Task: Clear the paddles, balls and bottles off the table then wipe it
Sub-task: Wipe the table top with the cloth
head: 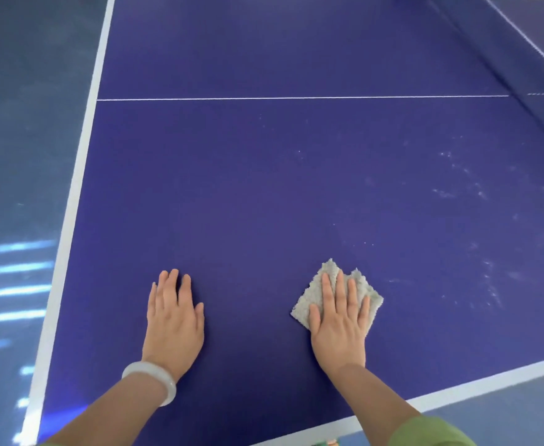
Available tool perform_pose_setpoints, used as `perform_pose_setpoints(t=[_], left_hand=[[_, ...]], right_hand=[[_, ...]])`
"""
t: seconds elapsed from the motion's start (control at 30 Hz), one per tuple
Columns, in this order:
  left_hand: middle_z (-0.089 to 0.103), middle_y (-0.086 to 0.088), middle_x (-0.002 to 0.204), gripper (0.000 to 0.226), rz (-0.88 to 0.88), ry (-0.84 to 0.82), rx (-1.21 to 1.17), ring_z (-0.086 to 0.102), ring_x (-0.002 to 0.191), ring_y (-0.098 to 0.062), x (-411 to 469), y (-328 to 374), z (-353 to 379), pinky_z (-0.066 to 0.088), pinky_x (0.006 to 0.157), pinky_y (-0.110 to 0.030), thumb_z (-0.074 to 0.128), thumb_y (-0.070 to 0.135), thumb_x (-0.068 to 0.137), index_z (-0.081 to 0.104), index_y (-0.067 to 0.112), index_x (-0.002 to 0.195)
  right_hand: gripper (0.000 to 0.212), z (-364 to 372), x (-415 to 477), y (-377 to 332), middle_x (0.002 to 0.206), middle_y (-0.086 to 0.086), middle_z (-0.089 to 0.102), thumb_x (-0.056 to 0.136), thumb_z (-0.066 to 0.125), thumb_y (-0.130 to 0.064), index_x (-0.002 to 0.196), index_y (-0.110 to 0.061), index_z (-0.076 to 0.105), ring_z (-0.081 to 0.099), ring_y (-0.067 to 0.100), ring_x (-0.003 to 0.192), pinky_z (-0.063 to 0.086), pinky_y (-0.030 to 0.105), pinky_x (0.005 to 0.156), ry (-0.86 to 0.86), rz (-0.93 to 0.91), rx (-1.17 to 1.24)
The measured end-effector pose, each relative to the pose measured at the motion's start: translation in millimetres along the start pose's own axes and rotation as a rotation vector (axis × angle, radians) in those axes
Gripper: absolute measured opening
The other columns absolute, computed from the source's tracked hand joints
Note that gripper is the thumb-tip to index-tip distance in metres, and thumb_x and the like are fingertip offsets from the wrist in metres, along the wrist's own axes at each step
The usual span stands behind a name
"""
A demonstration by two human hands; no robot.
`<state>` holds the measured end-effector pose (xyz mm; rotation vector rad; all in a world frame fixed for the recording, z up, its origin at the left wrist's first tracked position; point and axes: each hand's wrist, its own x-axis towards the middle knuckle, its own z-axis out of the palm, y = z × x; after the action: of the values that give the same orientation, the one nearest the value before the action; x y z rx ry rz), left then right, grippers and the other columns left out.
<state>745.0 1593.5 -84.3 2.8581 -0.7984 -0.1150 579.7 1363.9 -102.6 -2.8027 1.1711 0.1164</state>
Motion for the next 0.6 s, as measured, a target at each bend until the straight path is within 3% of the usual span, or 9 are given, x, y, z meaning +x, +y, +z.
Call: perform_pose_setpoints(t=[0.13,0.23,0.33,0.43,0.53,0.6], left_hand=[[0.044,-0.022,0.144,0.053,0.106,-0.01,-0.118,0.039,0.138,-0.035,0,85,9,0.032,0.115,-0.048,0.03,0.029,0.097,0.049,0.0,0.136],[0.04,-0.024,0.148,0.059,0.046,-0.052,-0.154,0.034,0.141,-0.038,1,135,23,0.028,0.117,-0.049,0.024,0.036,0.098,0.047,0.002,0.14],[0.029,-0.024,0.155,0.063,-0.036,-0.049,-0.116,0.02,0.147,-0.04,0,154,35,0.017,0.119,-0.051,0.021,0.041,0.099,0.037,0.004,0.147],[0.026,-0.026,0.156,0.066,-0.026,-0.058,-0.023,0.017,0.147,-0.043,-4,157,41,0.017,0.119,-0.055,0.02,0.042,0.098,0.031,0.002,0.15],[0.026,-0.028,0.155,0.068,-0.035,-0.056,0.01,0.018,0.145,-0.045,-4,160,44,0.018,0.118,-0.058,0.02,0.041,0.097,0.029,-0.001,0.15],[0.026,-0.029,0.154,0.067,-0.038,-0.049,0.011,0.019,0.145,-0.046,-4,161,45,0.018,0.118,-0.058,0.021,0.04,0.097,0.029,-0.002,0.149]], right_hand=[[0.061,-1,1,-1,0.164,0.0,0.009,0.1,0.019,-0.045,0.157,-0.025,0.01,0.001,0.023,0.151,0.005,0.052,0.12,0.023,-0.021,0.02],[0.06,-6,-5,10,0.164,0.001,0.009,0.101,0.021,-0.044,0.157,-0.023,0.011,0.001,0.022,0.151,0.008,0.052,0.119,0.009,-0.119,0.006],[0.061,-10,-27,38,0.164,-0.003,0.004,0.101,0.026,-0.043,0.157,-0.026,0.008,-0.001,0.02,0.151,0.01,0.05,0.118,-0.016,-0.217,0.031],[0.059,-12,-53,88,0.164,-0.005,0.006,0.102,0.026,-0.043,0.156,-0.028,0.011,0.005,0.021,0.151,0.013,0.05,0.117,-0.029,-0.283,0.031],[0.055,-16,-60,152,0.163,-0.005,0.012,0.103,0.02,-0.044,0.155,-0.026,0.019,0.012,0.022,0.151,0.018,0.053,0.116,-0.011,-0.235,0.024],[0.057,-17,-49,188,0.163,-0.005,0.015,0.103,0.013,-0.046,0.155,-0.027,0.018,0.012,0.021,0.15,0.018,0.053,0.116,-0.011,-0.092,0.007]])
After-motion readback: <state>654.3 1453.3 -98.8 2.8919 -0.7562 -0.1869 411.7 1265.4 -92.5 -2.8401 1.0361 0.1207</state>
